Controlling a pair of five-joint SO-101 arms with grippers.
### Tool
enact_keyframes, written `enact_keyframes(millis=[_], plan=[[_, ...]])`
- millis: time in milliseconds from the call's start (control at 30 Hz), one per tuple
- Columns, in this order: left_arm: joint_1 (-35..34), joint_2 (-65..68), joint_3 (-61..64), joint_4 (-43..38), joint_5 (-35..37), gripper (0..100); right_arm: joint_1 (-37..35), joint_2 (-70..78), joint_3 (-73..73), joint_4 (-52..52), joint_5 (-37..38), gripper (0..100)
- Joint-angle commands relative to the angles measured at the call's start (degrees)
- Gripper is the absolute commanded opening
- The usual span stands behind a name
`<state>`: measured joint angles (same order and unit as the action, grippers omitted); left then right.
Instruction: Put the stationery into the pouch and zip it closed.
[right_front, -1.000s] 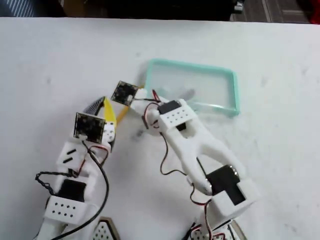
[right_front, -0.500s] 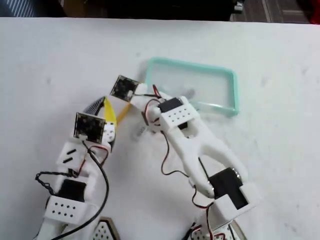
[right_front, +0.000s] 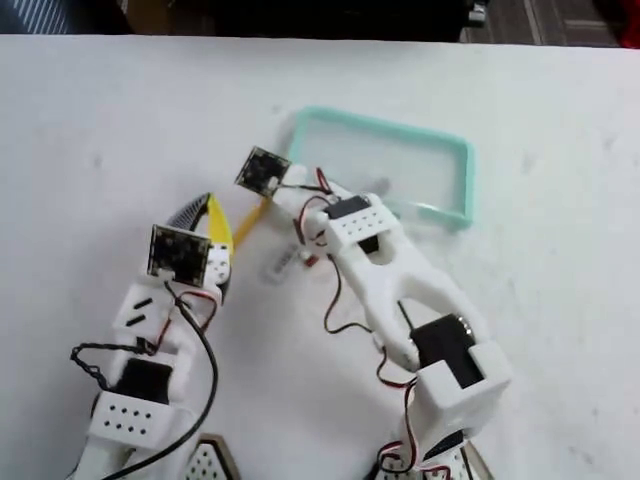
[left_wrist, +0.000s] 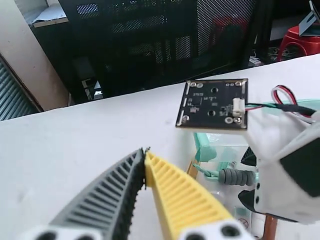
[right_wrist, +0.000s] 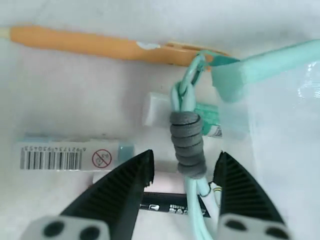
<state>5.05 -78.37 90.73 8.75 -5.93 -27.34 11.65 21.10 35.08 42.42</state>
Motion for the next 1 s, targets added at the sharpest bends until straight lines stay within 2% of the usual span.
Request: enact_keyframes(millis=[0, 300, 367, 467, 567, 733, 967], plan=[[0.8, -1.0, -0.9, -1.7, -0.4, 2, 0.5, -0.7, -2.4, -2.3, 0.5, 19.7], [0.8, -1.0, -0.9, -1.7, -0.4, 2, 0.6, 4.0, -2.5, -4.1, 0.5, 19.3], [0.8, -1.0, -0.9, -1.7, -0.4, 2, 0.6, 4.4, -3.3, -3.9, 0.5, 14.6], [0.8, -1.0, -0.9, -1.7, -0.4, 2, 0.6, 4.1, -4.0, -4.1, 0.3, 0.8], [0.8, -1.0, -0.9, -1.7, -0.4, 2, 0.7, 2.9, -4.4, -3.7, 0.3, 3.9], [0.8, -1.0, -0.9, -1.7, -0.4, 2, 1.5, -3.3, -4.4, 0.2, 0.2, 1.7], [1.8, -1.0, -0.8, -1.7, -0.4, 2, 1.7, -20.6, -4.5, 10.3, 0.2, 1.6]])
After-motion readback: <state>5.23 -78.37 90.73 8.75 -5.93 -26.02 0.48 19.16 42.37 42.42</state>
